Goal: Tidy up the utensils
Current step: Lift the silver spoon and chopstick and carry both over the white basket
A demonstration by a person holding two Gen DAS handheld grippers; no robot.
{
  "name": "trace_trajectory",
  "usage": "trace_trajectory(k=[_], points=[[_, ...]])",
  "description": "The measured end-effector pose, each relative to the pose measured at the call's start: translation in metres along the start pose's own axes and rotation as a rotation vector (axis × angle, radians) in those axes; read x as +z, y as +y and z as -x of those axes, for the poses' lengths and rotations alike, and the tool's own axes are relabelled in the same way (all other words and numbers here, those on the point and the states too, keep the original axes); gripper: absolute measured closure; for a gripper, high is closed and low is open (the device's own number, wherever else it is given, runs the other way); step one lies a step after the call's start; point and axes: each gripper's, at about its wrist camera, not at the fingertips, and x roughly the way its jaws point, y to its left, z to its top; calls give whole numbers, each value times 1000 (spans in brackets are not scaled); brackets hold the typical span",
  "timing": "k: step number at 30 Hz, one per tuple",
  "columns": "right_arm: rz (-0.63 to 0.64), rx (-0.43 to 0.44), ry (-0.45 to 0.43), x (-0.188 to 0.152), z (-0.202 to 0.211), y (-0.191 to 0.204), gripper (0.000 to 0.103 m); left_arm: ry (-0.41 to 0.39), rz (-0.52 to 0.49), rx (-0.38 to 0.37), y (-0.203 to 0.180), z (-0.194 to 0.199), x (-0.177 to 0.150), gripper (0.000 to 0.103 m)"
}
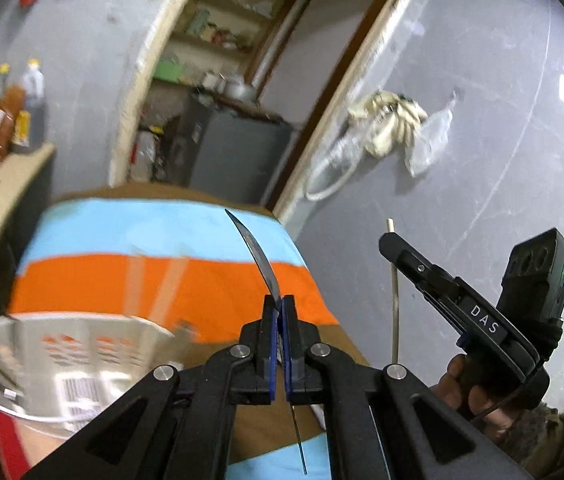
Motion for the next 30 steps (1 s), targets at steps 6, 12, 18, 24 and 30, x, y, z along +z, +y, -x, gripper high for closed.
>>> trace_trajectory(k=[6, 12, 18, 24, 30], points=[[18, 57, -69, 5, -26, 55, 98, -96, 32, 82, 43, 50, 22, 100], [12, 47, -161, 4, -48, 95, 98, -180, 61, 187, 86, 84, 38, 100], [-32, -18, -187, -4, -75, 115, 98, -223, 68, 274, 121, 99, 36, 100], [-21, -96, -191, -15, -93, 123, 98, -231, 66, 318, 144, 93, 30, 100], [-28, -146, -176, -24, -105, 119, 98, -225, 66, 327, 155, 81, 24, 100]])
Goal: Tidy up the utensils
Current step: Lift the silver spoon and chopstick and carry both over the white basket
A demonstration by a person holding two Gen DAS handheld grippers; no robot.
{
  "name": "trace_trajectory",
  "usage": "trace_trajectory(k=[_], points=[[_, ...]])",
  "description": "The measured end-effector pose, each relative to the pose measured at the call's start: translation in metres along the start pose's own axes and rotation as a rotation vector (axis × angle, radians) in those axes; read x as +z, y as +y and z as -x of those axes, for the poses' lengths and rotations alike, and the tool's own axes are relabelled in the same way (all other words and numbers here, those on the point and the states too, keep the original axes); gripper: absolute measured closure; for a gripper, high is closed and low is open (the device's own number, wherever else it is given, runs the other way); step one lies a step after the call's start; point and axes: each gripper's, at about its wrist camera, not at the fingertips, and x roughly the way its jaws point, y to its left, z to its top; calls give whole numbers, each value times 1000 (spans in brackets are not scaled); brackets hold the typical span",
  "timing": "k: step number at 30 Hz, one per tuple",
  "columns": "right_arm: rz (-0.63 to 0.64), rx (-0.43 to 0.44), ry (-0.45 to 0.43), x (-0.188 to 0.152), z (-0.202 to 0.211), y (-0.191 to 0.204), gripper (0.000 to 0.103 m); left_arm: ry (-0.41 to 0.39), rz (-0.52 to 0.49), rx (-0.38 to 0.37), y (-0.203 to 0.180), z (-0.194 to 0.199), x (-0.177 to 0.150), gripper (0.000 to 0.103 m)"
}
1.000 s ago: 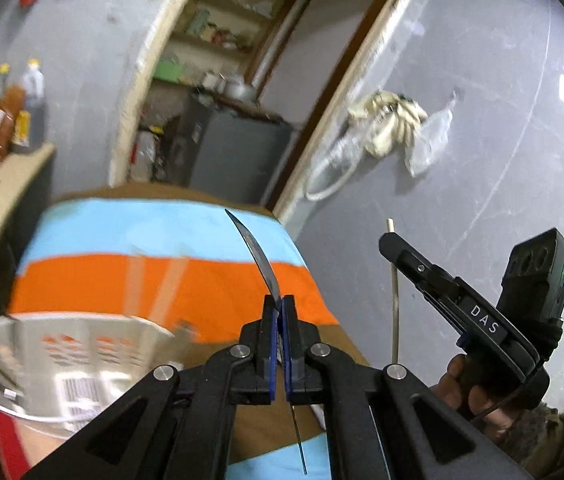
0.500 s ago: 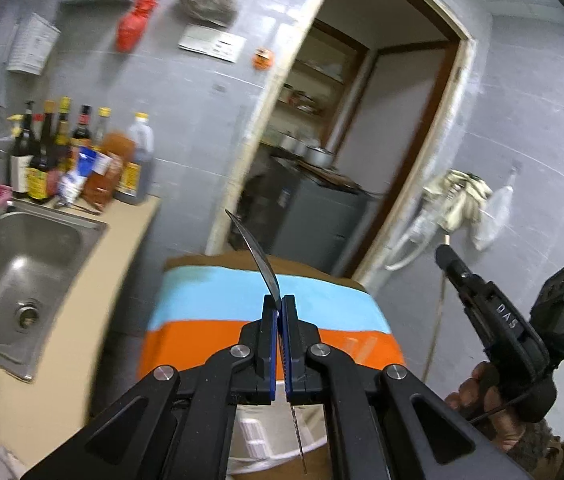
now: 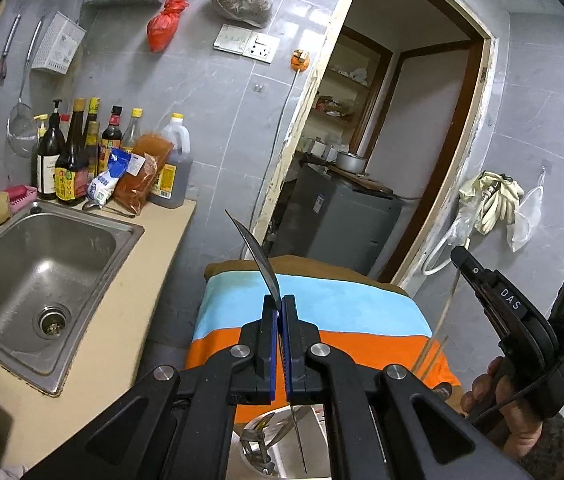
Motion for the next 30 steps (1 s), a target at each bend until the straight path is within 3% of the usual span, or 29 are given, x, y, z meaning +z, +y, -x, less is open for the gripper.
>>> trace_trajectory(k=[15, 26, 28, 30], points=[[62, 4, 75, -11, -1, -3, 98, 37, -17, -21, -3, -17, -10, 100], [98, 24, 167, -23, 4, -7, 98, 121, -37, -40, -7, -22, -24, 100], [104, 25, 182, -24, 4, -6, 95, 147, -51, -29, -8, -24, -27, 100], [104, 28, 194, -25, 7, -7, 81, 175, -54, -23, -8, -26, -30, 97]])
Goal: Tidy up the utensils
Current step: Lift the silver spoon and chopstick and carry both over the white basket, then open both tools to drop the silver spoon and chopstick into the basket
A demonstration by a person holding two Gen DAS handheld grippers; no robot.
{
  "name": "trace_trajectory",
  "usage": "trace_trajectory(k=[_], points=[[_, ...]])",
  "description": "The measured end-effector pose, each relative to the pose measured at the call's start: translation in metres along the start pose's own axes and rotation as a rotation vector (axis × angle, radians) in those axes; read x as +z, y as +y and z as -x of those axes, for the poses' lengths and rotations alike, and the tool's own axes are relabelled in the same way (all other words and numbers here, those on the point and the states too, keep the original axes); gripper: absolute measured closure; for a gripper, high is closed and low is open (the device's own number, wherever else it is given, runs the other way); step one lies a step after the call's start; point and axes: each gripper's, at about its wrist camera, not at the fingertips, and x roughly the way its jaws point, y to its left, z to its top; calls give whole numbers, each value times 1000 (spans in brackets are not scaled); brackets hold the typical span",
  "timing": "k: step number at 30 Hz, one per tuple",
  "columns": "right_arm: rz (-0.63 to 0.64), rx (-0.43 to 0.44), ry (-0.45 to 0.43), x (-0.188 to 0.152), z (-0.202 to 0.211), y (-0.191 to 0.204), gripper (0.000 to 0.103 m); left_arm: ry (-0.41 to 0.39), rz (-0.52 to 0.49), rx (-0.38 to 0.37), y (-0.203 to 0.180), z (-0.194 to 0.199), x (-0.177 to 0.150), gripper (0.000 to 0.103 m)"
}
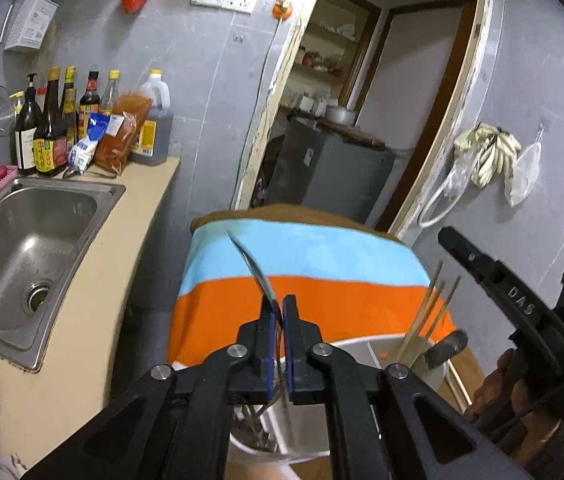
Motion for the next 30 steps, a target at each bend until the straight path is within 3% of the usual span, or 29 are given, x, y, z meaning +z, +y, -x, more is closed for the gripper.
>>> trace_trajectory(k=[2, 4, 6, 11, 15, 24, 30], points=[[0, 6, -2, -1, 4, 0, 74, 12, 6, 1, 1, -1, -3, 91], [9, 6, -3, -1, 7, 2, 74, 9, 11, -4, 2, 1, -4, 78], [22, 6, -9, 1, 13, 3, 73, -7, 25, -14, 2, 6, -5, 56], [57, -3, -51, 10, 34, 6, 54, -40, 29, -12, -3, 17, 0, 44], [98, -23, -74, 20, 51, 7, 36, -77, 24, 3, -12, 29, 6, 27], [145, -78, -97, 37, 88, -4, 12, -166, -18, 64, -40, 49, 14, 6], [162, -128, -92, 43, 106, -24, 2, -212, -59, 106, -65, 58, 11, 2]])
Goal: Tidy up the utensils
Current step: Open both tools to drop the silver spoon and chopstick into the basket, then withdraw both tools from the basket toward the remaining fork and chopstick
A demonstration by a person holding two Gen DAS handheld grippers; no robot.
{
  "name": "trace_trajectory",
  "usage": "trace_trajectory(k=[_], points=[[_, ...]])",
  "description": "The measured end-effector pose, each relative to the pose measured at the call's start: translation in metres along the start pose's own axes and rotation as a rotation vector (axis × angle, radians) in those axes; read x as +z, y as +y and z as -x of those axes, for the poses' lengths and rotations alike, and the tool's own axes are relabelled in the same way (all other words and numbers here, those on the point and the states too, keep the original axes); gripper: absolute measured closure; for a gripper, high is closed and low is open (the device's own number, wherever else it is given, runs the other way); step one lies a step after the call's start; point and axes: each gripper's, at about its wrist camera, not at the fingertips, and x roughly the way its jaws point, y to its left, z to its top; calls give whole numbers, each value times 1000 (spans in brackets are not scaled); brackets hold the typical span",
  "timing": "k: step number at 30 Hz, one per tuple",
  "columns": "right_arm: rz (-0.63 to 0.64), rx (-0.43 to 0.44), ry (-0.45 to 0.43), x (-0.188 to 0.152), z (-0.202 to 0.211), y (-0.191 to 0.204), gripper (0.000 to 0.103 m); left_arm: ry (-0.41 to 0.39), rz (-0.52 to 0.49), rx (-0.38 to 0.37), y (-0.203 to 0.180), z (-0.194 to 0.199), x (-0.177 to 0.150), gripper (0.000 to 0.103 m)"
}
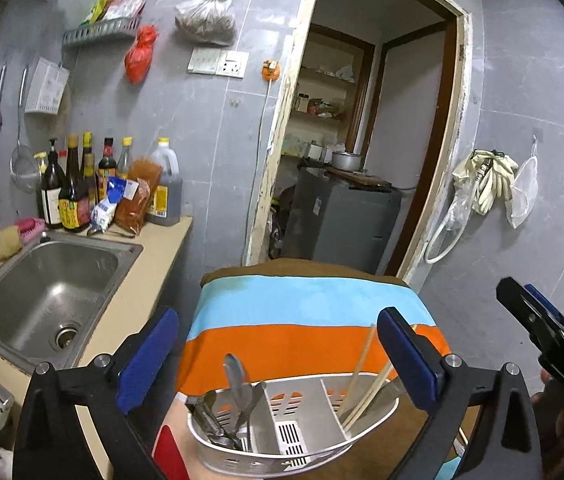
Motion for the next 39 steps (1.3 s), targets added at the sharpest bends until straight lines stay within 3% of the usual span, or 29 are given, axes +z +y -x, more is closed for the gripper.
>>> trace_trajectory(k=[18, 30, 39], points=[[31, -108, 28, 5, 38, -98, 2, -56, -84, 11, -93, 13, -13, 1], [17, -155, 81, -6, 43, -181, 2, -6, -104, -42, -165, -3, -42, 1], [12, -180, 115, -24, 41, -221, 2, 44, -116, -54, -198, -26, -72, 1]])
